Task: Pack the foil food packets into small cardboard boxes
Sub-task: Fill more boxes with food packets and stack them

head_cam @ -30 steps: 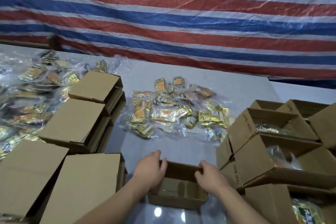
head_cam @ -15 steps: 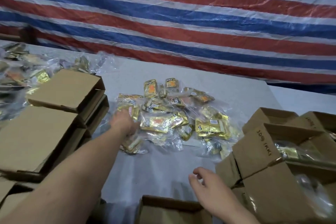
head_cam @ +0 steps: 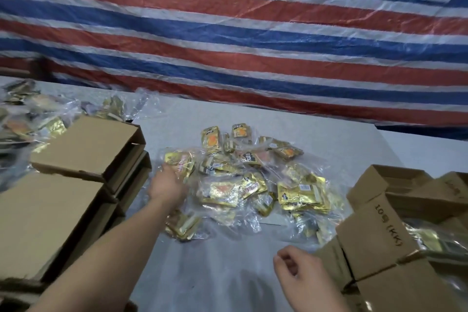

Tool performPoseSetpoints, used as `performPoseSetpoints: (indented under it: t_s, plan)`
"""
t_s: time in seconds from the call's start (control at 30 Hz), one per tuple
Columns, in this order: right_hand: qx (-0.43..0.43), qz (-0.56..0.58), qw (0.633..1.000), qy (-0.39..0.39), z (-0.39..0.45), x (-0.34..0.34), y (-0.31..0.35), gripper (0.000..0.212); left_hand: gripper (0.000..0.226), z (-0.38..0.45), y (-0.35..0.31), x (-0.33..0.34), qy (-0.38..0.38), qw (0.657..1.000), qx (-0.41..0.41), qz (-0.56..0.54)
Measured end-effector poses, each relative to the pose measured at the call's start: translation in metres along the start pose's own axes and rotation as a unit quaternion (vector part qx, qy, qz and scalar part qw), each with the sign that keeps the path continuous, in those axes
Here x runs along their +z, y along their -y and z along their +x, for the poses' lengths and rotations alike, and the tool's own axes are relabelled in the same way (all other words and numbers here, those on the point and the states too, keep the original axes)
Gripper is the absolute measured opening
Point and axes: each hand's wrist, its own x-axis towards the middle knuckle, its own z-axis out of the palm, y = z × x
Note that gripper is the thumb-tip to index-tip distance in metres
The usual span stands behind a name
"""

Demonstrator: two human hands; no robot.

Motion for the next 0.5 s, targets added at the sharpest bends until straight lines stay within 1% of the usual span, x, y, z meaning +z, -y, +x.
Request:
performPoseSetpoints:
  t_s: [0.07, 0.13, 0.17, 0.2, 0.27, 0.3, 0.33, 0.37, 0.4, 0.43, 0.47, 0.5]
  plan:
    - [-0.011, 0.058, 0.998, 0.0, 0.002, -0.006, 0.018, 0.018, 0.082, -0.026, -0.014, -0.031, -0.018, 0.998, 0.043, -0.041]
    - [-0.014, 0.174, 0.985, 0.01, 0.002, -0.014, 0.044, 0.013, 0.074, -0.066, -0.029, -0.062, -0.031, 0.99, 0.105, -0.092]
    - [-0.005, 0.247, 0.969, 0.027, 0.0, -0.019, 0.058, 0.009, 0.073, -0.09, -0.036, -0.075, -0.031, 0.982, 0.141, -0.118]
    - [0.005, 0.319, 0.946, 0.053, -0.002, -0.025, 0.072, 0.024, 0.073, -0.116, -0.043, -0.086, -0.025, 0.972, 0.178, -0.149]
    - [0.019, 0.455, 0.881, 0.125, -0.009, -0.035, 0.097, 0.075, 0.071, -0.172, -0.053, -0.108, 0.009, 0.944, 0.24, -0.224]
    - [0.022, 0.509, 0.846, 0.155, -0.014, -0.041, 0.106, 0.093, 0.068, -0.199, -0.058, -0.118, 0.036, 0.929, 0.261, -0.261]
    - [0.021, 0.557, 0.81, 0.179, -0.019, -0.047, 0.113, 0.098, 0.064, -0.222, -0.063, -0.125, 0.059, 0.914, 0.278, -0.29]
    - [0.025, 0.601, 0.776, 0.192, -0.026, -0.053, 0.117, 0.091, 0.064, -0.243, -0.067, -0.131, 0.079, 0.902, 0.293, -0.308]
    - [0.032, 0.639, 0.742, 0.201, -0.032, -0.059, 0.118, 0.076, 0.067, -0.26, -0.071, -0.134, 0.096, 0.893, 0.302, -0.318]
    - [0.035, 0.662, 0.721, 0.203, -0.04, -0.063, 0.118, 0.059, 0.067, -0.274, -0.074, -0.137, 0.111, 0.887, 0.308, -0.326]
    - [0.032, 0.673, 0.711, 0.2, -0.047, -0.065, 0.115, 0.046, 0.064, -0.285, -0.076, -0.136, 0.126, 0.88, 0.31, -0.336]
    - [0.027, 0.676, 0.711, 0.192, -0.054, -0.066, 0.111, 0.038, 0.064, -0.295, -0.077, -0.136, 0.136, 0.876, 0.313, -0.341]
